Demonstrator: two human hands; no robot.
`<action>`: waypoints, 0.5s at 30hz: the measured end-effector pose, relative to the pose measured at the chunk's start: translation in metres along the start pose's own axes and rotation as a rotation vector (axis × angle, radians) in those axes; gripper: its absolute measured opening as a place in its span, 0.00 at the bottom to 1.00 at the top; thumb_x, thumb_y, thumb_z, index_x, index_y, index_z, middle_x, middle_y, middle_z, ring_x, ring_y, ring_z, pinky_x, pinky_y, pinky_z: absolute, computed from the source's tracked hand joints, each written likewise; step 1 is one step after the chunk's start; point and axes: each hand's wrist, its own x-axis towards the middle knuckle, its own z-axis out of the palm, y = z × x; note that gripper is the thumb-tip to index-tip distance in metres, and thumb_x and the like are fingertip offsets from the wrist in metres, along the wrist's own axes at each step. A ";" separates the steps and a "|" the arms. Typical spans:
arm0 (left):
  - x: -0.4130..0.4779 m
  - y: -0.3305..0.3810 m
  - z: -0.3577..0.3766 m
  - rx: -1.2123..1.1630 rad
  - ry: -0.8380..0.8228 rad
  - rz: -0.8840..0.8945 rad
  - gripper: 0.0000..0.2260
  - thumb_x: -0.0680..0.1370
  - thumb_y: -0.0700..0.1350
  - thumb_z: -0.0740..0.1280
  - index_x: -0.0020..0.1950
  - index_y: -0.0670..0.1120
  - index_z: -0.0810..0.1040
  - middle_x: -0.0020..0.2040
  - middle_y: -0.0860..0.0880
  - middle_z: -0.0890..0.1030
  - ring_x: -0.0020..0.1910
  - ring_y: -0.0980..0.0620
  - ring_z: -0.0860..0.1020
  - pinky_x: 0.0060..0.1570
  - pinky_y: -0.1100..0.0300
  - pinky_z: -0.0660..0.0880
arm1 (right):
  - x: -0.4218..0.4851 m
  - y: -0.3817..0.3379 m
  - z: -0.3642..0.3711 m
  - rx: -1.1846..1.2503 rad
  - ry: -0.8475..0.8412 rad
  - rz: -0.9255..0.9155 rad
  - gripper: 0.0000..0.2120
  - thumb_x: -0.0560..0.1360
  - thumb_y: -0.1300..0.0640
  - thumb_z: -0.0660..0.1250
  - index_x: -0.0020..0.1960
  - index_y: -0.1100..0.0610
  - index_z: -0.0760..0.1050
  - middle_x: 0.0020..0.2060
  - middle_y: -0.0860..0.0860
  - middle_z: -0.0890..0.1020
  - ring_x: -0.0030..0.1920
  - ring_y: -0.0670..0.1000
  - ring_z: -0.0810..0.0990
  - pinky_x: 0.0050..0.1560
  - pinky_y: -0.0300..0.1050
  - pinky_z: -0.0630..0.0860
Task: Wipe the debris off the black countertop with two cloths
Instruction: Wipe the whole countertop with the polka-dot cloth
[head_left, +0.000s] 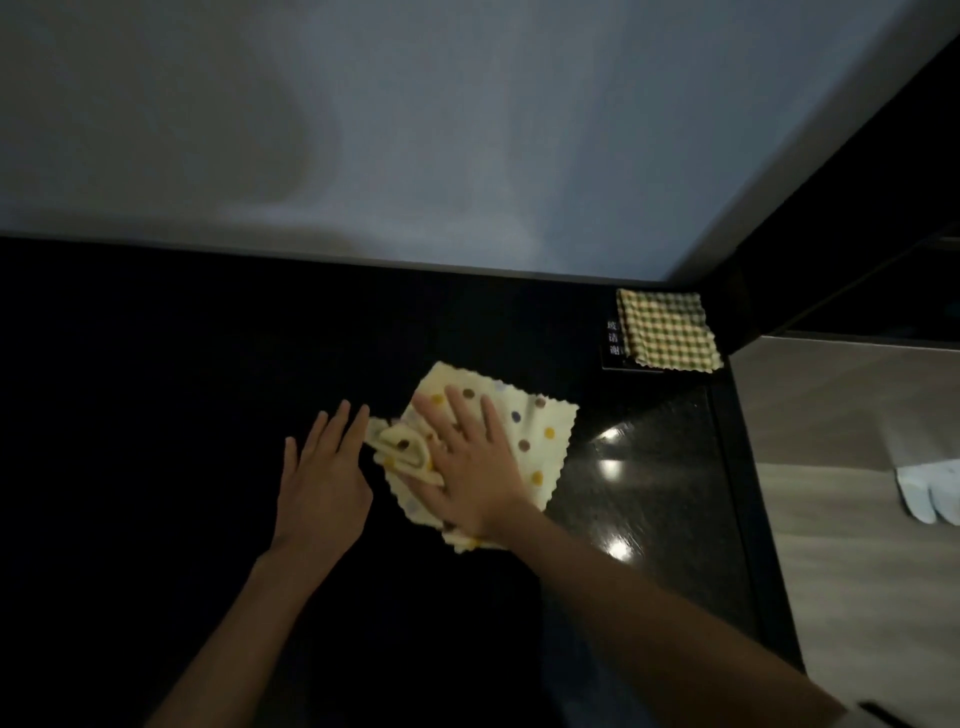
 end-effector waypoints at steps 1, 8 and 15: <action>-0.007 0.003 0.001 -0.008 -0.028 -0.003 0.28 0.80 0.40 0.56 0.78 0.49 0.48 0.78 0.48 0.50 0.77 0.49 0.47 0.74 0.47 0.45 | -0.018 -0.002 0.001 -0.010 -0.007 -0.011 0.31 0.79 0.35 0.48 0.78 0.45 0.48 0.79 0.46 0.44 0.78 0.57 0.39 0.74 0.63 0.39; -0.024 0.039 0.012 -0.019 -0.145 0.061 0.27 0.81 0.43 0.55 0.77 0.52 0.48 0.78 0.45 0.48 0.77 0.47 0.48 0.75 0.47 0.47 | -0.137 0.072 -0.011 -0.032 -0.017 0.504 0.32 0.75 0.30 0.46 0.76 0.36 0.43 0.78 0.45 0.46 0.77 0.59 0.40 0.72 0.68 0.37; -0.014 0.062 0.025 0.023 -0.183 0.094 0.25 0.82 0.46 0.54 0.77 0.52 0.48 0.78 0.44 0.47 0.77 0.46 0.47 0.75 0.47 0.48 | -0.141 0.122 -0.015 0.076 0.078 1.043 0.33 0.75 0.29 0.39 0.76 0.38 0.38 0.78 0.47 0.42 0.77 0.60 0.37 0.69 0.73 0.38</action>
